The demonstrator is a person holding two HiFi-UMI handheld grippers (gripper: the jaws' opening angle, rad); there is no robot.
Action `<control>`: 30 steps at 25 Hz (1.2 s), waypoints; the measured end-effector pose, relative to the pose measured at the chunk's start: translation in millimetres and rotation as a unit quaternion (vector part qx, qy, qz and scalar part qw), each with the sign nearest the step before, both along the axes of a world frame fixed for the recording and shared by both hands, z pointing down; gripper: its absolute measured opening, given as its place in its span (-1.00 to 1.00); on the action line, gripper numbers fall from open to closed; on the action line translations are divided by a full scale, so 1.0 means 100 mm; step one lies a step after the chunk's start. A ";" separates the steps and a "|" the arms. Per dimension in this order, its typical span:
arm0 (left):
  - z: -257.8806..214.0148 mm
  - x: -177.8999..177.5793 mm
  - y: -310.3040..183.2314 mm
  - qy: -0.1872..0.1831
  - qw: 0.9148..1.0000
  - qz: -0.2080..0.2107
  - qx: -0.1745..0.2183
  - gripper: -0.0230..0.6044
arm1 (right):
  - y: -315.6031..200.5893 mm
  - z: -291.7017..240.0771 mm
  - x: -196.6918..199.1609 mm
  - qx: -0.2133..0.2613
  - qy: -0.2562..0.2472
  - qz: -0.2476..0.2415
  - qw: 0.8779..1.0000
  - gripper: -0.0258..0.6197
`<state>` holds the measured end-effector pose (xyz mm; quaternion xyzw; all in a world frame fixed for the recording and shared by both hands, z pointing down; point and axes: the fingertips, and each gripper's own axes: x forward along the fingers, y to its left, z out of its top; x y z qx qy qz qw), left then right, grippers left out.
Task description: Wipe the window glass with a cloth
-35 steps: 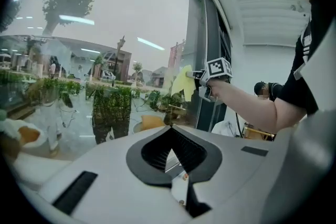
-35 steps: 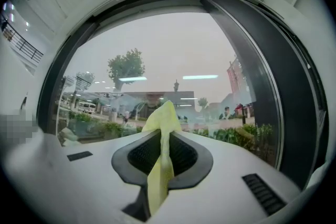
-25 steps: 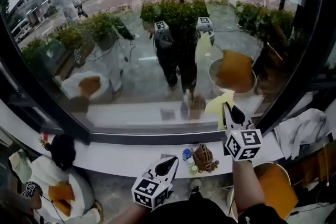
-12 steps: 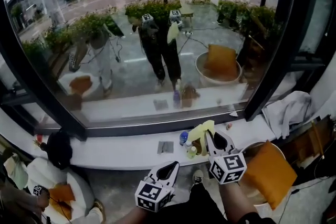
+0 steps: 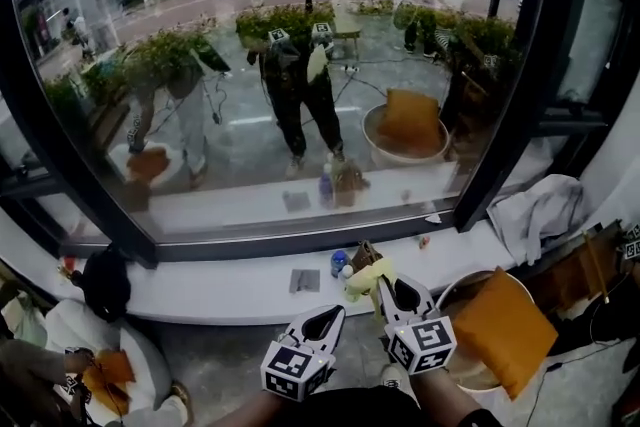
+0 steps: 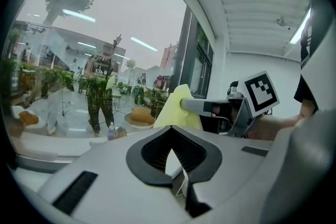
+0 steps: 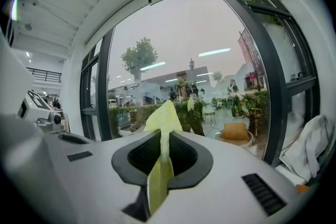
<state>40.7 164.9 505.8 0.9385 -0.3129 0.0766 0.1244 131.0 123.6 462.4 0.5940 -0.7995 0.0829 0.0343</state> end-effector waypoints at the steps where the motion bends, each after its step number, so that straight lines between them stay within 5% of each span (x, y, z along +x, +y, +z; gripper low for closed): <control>1: -0.01 0.07 0.01 0.001 1.000 0.001 0.000 -0.90 | 0.02 0.00 0.05 0.000 0.001 -0.001 1.000 -0.76; 14: -0.08 0.99 0.15 -0.012 1.000 0.014 0.008 -0.90 | -0.01 -0.13 0.84 0.013 -0.002 -0.023 1.000 -0.76; 30: -0.05 1.24 0.08 -0.019 0.999 -0.038 0.008 -0.90 | -0.13 -0.08 1.12 0.007 -0.001 -0.059 0.998 -0.76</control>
